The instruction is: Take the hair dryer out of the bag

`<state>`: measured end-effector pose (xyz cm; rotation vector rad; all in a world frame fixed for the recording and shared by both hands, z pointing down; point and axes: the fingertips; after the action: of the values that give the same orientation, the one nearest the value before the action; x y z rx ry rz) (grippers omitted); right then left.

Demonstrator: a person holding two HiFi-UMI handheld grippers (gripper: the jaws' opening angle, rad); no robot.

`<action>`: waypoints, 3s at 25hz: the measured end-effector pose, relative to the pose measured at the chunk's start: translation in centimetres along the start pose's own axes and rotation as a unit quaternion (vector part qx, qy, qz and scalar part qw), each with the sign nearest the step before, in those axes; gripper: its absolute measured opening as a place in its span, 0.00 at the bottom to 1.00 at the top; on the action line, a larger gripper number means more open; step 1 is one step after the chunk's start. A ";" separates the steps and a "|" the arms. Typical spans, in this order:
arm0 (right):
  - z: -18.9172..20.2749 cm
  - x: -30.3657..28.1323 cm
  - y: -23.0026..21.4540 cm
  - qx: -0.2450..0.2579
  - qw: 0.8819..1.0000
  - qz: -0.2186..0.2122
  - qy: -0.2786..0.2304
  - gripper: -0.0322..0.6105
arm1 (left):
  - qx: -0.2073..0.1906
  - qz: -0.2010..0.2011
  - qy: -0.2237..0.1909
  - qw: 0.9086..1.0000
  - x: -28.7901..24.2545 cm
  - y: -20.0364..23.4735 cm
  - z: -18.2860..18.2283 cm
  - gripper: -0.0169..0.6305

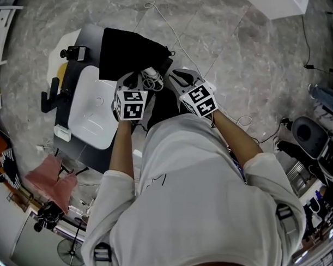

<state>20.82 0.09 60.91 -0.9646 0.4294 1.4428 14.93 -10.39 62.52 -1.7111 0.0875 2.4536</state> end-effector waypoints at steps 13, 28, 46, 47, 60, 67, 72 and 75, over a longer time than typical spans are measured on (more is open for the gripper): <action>-2.2 -4.3 3.0 0.011 0.999 0.010 0.029 0.18 | 0.014 0.023 -0.030 0.999 -0.4 5.7 0.3 0.09; -3.2 -9.6 4.8 0.029 0.992 0.044 0.111 0.42 | 0.036 0.107 -0.068 0.991 -0.5 7.6 0.9 0.09; -2.0 -14.1 4.2 -0.057 0.981 0.050 0.179 0.50 | 0.052 0.154 -0.091 0.982 -1.1 8.0 1.7 0.09; -1.9 -14.3 4.2 -0.060 0.980 0.051 0.182 0.50 | 0.052 0.156 -0.091 0.982 -1.1 8.1 1.8 0.09; -1.7 -15.3 3.9 -0.039 0.981 0.084 0.171 0.50 | 0.051 0.162 -0.089 0.981 -1.6 7.7 2.1 0.09; -1.7 -14.9 3.8 -0.040 0.983 0.045 0.175 0.47 | 0.038 0.161 -0.090 0.982 -1.1 7.2 1.8 0.09; -2.1 -14.2 3.9 -0.066 0.983 0.016 0.173 0.46 | 0.025 0.156 -0.094 0.983 -0.4 7.1 1.6 0.09; -1.8 -13.6 3.9 -0.081 0.981 -0.002 0.176 0.46 | 0.011 0.159 -0.094 0.983 -0.1 6.5 1.7 0.09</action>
<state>15.79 -10.40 69.14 -1.3608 0.5726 1.3191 12.38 -16.58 62.97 -1.5497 0.3914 2.8153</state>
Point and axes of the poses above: the fingertips, and each gripper's own axes: x backward along the fingers, y to its left, z out of its underside, and after that the axes turned 12 degrees about y, right-handed
